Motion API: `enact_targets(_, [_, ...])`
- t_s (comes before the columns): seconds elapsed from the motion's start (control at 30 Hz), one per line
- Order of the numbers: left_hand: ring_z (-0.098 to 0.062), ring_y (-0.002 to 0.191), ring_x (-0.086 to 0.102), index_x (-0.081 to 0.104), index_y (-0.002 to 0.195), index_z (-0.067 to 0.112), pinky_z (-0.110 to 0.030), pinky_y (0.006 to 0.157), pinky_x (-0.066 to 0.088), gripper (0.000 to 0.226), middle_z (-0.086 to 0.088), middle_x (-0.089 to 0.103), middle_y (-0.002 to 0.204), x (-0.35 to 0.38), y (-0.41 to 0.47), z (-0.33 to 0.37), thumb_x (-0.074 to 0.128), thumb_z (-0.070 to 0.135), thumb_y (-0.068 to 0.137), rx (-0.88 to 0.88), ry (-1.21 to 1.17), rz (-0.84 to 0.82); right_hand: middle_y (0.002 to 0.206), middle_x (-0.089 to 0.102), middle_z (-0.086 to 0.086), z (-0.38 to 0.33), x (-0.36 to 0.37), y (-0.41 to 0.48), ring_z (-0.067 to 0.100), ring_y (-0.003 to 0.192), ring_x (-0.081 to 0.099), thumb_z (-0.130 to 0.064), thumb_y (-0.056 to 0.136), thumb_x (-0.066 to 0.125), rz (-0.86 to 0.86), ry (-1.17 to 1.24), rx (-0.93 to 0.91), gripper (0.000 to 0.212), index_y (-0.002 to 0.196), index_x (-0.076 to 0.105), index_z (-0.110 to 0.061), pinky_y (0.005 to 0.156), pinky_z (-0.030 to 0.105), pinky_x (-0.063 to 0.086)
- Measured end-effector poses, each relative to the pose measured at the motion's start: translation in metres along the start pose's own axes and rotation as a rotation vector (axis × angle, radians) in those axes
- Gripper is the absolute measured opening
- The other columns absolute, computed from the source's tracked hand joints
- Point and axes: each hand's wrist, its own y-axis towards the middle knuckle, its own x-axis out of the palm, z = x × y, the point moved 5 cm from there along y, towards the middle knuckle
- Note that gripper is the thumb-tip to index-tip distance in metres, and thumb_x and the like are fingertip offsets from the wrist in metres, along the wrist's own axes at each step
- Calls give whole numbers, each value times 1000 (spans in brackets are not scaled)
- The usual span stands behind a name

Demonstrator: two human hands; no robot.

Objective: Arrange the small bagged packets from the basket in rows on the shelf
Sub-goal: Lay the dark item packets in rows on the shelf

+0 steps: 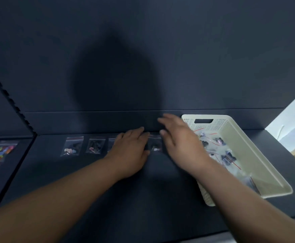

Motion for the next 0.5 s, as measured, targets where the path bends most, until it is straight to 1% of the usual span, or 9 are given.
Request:
enact_targets(0.1, [-18,143,17,20,149,23,-35,115,14,60,0,15,158,-15,12,22,42,40,96,31,-46,57,134,52,6,33,-36,-3,23,123,47,-21,93,50,48,-110,88,36,129,54,-14,98,20,29])
enact_targets(0.17, [-18,143,18,21,149,23,-34,115,14,60,1,17,157,-16,19,40,42,41,96,58,-80,59,136,50,3,68,-44,-12,22,119,50,-23,93,53,-62,-183,230,39,131,51,-18,96,23,34])
enact_targets(0.23, [-17,143,18,21,149,24,-33,116,14,60,2,19,157,-13,27,61,42,42,96,89,-94,42,140,46,3,100,-41,-23,22,122,48,-26,89,57,-233,-233,338,47,135,48,-20,100,26,36])
enact_targets(0.3, [-17,142,20,22,149,24,-33,115,15,60,2,20,157,-5,35,81,42,43,96,122,-83,13,142,42,2,124,-31,-36,23,127,44,-31,84,62,-427,-226,399,60,139,41,-22,104,29,36])
enact_targets(0.37, [-16,142,20,20,149,24,-32,114,15,61,4,20,157,6,42,98,41,44,96,146,-71,-30,147,32,-1,141,-17,-48,23,134,35,-45,72,66,-627,-213,442,84,145,29,-26,108,33,33])
enact_targets(0.4, [-16,142,19,20,149,24,-33,115,14,61,5,19,157,12,44,104,41,45,96,149,-68,-54,150,26,-1,148,-12,-51,23,137,30,-54,62,64,-692,-220,449,98,147,23,-29,109,36,32])
enact_targets(0.43, [-15,142,18,19,149,24,-33,115,14,61,6,19,157,18,47,108,40,45,96,144,-68,-75,150,26,-2,155,-7,-52,24,136,31,-59,55,62,-705,-235,442,103,146,23,-32,109,38,34])
enact_targets(0.47, [-15,142,19,19,150,24,-34,116,15,61,6,19,157,22,49,111,38,46,96,131,-69,-88,145,32,0,162,-6,-50,24,131,37,-59,56,62,-676,-249,425,95,143,31,-33,105,37,37])
enact_targets(0.5, [-15,142,19,18,150,24,-34,116,15,60,6,20,157,25,50,112,37,46,97,114,-70,-95,134,41,2,166,-5,-46,24,121,45,-52,64,65,-630,-250,391,75,134,44,-32,100,34,41])
